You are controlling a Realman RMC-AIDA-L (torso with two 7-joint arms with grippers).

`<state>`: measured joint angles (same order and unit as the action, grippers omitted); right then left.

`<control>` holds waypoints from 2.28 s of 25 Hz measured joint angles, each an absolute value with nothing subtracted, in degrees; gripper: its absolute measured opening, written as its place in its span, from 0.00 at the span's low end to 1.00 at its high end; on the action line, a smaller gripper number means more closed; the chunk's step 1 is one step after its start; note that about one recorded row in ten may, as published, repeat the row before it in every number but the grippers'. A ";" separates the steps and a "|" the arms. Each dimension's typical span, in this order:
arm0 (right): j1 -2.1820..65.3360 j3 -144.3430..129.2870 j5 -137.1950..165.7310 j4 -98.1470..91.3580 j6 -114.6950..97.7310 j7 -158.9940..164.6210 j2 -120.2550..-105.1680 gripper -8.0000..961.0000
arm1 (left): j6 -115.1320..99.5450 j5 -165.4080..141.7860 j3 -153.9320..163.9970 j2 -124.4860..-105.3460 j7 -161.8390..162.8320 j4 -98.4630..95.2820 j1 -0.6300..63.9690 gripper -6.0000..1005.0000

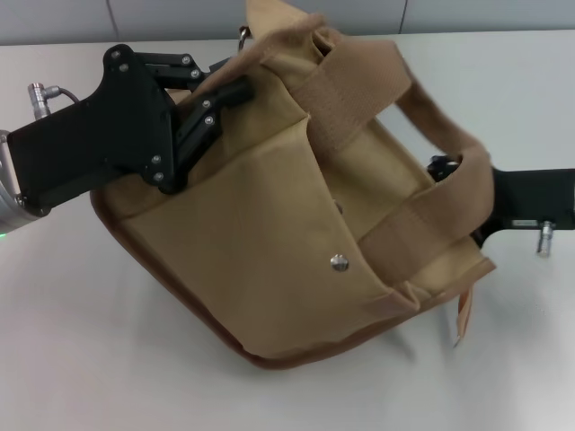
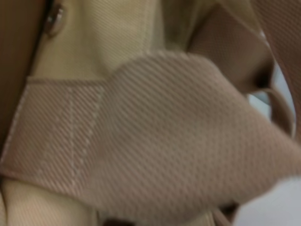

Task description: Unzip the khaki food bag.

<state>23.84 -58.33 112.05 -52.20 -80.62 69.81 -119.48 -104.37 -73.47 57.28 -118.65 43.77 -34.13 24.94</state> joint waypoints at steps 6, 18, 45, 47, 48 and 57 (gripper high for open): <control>25.25 -59.45 110.70 -50.67 -78.00 68.38 -119.58 0.69 | -104.38 -73.46 57.69 -118.72 43.69 -34.06 24.93 0.07; 23.40 -52.68 97.39 -50.75 -76.92 66.15 -119.32 0.31 | -104.17 -73.35 58.87 -118.92 37.40 -23.42 26.26 0.07; 23.00 -47.68 90.13 -50.39 -76.90 69.02 -119.21 0.30 | -97.71 -73.72 61.99 -119.10 29.17 -6.86 24.20 0.21; 22.56 -45.83 88.68 -50.31 -77.24 69.04 -119.22 0.39 | -99.71 -73.64 60.77 -118.76 29.25 -7.51 23.52 0.29; 22.27 -44.99 87.22 -50.09 -77.51 69.04 -119.22 0.43 | -99.71 -73.64 60.77 -118.76 29.25 -7.51 23.52 0.33; 18.77 -35.19 69.52 -40.11 -89.74 70.24 -118.47 0.75 | -108.81 -73.56 54.75 -118.47 34.14 -15.57 17.88 0.71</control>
